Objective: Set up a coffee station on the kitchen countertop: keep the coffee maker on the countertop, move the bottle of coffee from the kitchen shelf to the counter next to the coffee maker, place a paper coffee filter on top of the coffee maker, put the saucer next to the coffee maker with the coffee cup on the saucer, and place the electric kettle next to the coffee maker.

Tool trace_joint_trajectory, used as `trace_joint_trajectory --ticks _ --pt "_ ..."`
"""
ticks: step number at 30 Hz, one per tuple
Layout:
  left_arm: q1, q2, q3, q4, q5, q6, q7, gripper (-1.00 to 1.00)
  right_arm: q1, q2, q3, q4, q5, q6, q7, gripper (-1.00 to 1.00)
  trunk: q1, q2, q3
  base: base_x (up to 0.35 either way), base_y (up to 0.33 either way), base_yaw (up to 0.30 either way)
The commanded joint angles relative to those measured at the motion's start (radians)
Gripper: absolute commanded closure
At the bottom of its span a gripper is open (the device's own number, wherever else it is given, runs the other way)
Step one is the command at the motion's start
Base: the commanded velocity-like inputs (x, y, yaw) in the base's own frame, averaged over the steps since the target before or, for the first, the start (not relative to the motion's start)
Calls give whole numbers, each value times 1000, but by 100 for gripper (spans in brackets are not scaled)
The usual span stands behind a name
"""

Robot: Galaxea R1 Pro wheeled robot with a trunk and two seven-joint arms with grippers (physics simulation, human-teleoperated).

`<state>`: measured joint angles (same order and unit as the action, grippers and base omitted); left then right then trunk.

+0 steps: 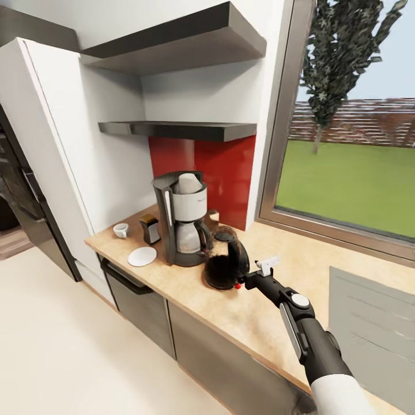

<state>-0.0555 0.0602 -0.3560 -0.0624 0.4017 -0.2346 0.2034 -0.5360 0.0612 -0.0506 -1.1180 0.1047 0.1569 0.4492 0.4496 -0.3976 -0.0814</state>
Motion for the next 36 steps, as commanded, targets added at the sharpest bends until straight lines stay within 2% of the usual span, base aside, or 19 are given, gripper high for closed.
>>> trace_joint_trajectory --ticks 1,10,14,20,36 --pt "-1 0 -8 -1 7 -2 3 -100 -1 2 -5 -2 10 4 9 -100 0 -2 -2 -107 233 0" --pt "0 2 -8 -1 9 -2 2 -100 -1 2 -5 -2 10 4 9 -100 0 -2 -2 -17 40 0" --pt "0 5 -10 -1 31 -2 3 -100 -1 2 -5 -7 11 4 9 -100 0 -2 -2 -76 0 0" --pt "0 10 -9 -1 42 -2 4 -100 -1 2 -6 -9 12 4 9 -100 0 -2 -2 -291 0 0" --pt "-1 12 -8 -2 43 -2 4 -100 -1 2 -4 -11 10 3 12 -100 0 -2 -2 -319 25 0"
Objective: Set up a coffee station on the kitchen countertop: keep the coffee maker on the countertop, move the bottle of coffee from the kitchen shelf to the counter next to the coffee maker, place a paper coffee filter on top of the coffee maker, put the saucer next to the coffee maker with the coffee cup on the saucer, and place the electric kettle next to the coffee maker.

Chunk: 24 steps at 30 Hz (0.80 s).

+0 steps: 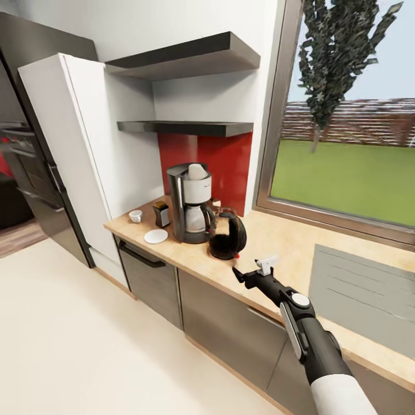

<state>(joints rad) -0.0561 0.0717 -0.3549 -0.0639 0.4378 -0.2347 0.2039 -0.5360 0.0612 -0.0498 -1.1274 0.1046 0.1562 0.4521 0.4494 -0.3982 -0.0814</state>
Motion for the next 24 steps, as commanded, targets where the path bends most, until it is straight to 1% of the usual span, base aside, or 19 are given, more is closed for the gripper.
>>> trace_joint_trajectory --ticks 1,13,16,21,22,24 --pt "-1 0 -9 -1 7 -2 3 -100 -1 2 -4 -2 10 4 9 -100 1 -2 -2 -158 246 0" --pt "-11 3 -10 -3 6 -4 3 -100 -1 2 -4 -6 9 3 11 -100 1 -2 -2 -17 285 0" --pt "-12 3 -11 -5 6 -4 2 -100 -1 2 -4 -5 9 3 11 -100 1 -2 -2 0 110 0" --pt "-13 2 -13 -11 4 -7 -1 -100 -1 7 -4 8 9 4 10 -100 1 -2 -2 0 23 0" --pt "-14 2 -14 -11 3 -8 -2 -100 -1 10 -4 17 9 4 10 -100 1 -2 -2 0 4 0" --pt "-13 1 -15 -11 -2 -10 -2 -100 -1 12 -4 67 10 2 9 -100 1 -2 -2 0 2 0"
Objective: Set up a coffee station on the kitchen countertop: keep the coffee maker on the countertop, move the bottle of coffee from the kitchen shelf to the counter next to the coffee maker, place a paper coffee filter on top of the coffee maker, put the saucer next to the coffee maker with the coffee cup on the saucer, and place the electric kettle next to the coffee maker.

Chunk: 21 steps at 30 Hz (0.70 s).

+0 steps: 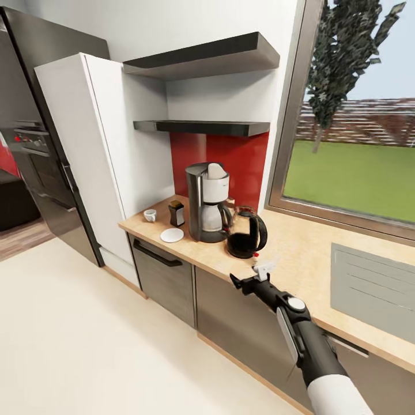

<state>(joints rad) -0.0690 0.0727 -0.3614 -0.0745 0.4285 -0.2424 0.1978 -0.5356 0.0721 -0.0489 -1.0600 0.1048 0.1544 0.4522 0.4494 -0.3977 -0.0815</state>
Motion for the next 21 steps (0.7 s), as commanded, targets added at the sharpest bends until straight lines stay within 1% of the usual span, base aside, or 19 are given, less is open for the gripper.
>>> trace_joint_trajectory --ticks 1,3,4,5,8,9,10,11,13,15,16,18,19,21 --pt "0 0 -9 -1 6 -2 4 -100 -1 2 -5 18 10 1 9 -100 1 -2 -2 0 1 0" --pt "0 -1 -11 -1 4 -3 3 -100 0 3 -6 107 10 -28 8 -100 1 -2 -2 0 0 0" --pt "0 -3 -12 -1 3 -2 3 -100 0 3 -6 255 10 -105 8 -100 1 -2 -2 0 0 0" --pt "0 -5 -14 -1 2 -1 -1 -100 0 3 -5 379 11 -163 7 -100 1 -2 -2 0 0 0" --pt "0 -5 -18 -4 1 -2 -4 -100 0 4 -5 567 14 -210 5 -100 1 -2 -2 0 0 0" --pt "-1 -4 -18 -5 1 -3 -4 -100 0 4 -5 586 15 -212 5 -100 1 -2 -2 0 0 0" --pt "-1 -4 -18 -6 1 -4 -4 -100 0 5 -5 639 16 -216 5 -100 1 -2 -2 0 0 0" --pt "-1 -4 -18 -7 1 -5 -4 -100 0 5 -5 655 17 -217 5 -100 1 -2 -2 0 0 0" --pt "-2 -5 -18 -14 1 -8 -5 -100 0 4 -5 736 20 -218 5 -100 1 -2 -2 0 0 0" --pt "-2 -5 -19 -46 -1 -10 -6 -100 0 3 -4 818 22 -219 -7 -100 1 -2 -2 0 0 0" --pt "-2 -2 -20 -106 -10 -10 -6 -100 0 1 -4 910 22 -218 -79 -100 1 -2 -2 0 0 0" --pt "-2 -1 -19 -146 -18 -10 -5 -100 1 0 -3 966 22 -217 -165 -100 1 -2 -2 0 0 0" --pt "-2 -2 -19 -173 -20 -10 -5 -100 1 -3 -3 997 22 -217 -245 -100 1 -2 -2 0 0 0" --pt "-2 -3 -19 -205 -22 -11 -5 -100 2 -6 -3 1018 22 -216 -359 -100 1 -2 -2 0 0 0"
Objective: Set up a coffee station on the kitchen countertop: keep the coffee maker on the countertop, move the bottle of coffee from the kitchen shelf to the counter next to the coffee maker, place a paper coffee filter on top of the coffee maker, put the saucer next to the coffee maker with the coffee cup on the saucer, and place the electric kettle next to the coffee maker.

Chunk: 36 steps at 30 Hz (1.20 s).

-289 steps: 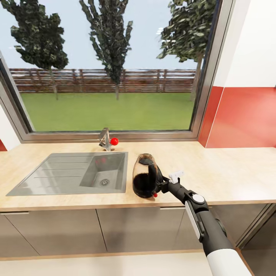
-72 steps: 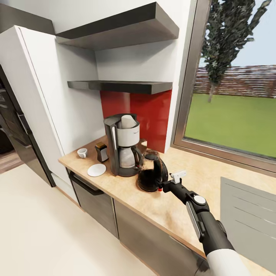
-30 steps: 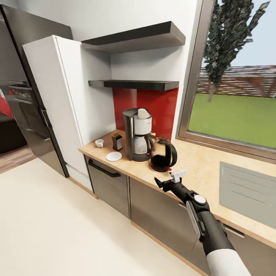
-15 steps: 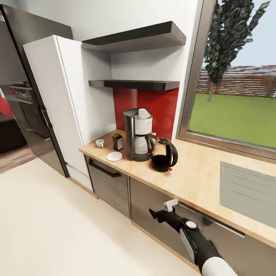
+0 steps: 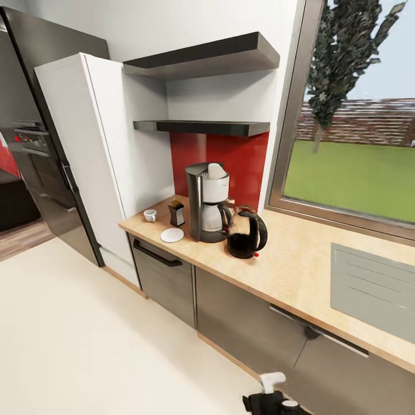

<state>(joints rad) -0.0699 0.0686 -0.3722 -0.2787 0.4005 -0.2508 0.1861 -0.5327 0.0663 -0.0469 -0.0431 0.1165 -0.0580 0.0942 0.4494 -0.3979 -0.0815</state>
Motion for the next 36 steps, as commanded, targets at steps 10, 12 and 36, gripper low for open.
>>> trace_joint_trajectory --ticks 10,12,36 --pt "-1 -2 -8 -43 5 -18 4 -100 94 -15 -3 17 14 1 -170 -100 1 -2 -2 0 0 0" --pt "0 -1 -8 -41 4 -32 3 -100 113 -25 -2 17 14 1 -170 -100 1 -2 -2 0 0 0" --pt "9 3 -9 -37 4 -67 3 -100 163 -17 -6 15 2 -5 -171 -100 1 -2 -2 94 135 0"
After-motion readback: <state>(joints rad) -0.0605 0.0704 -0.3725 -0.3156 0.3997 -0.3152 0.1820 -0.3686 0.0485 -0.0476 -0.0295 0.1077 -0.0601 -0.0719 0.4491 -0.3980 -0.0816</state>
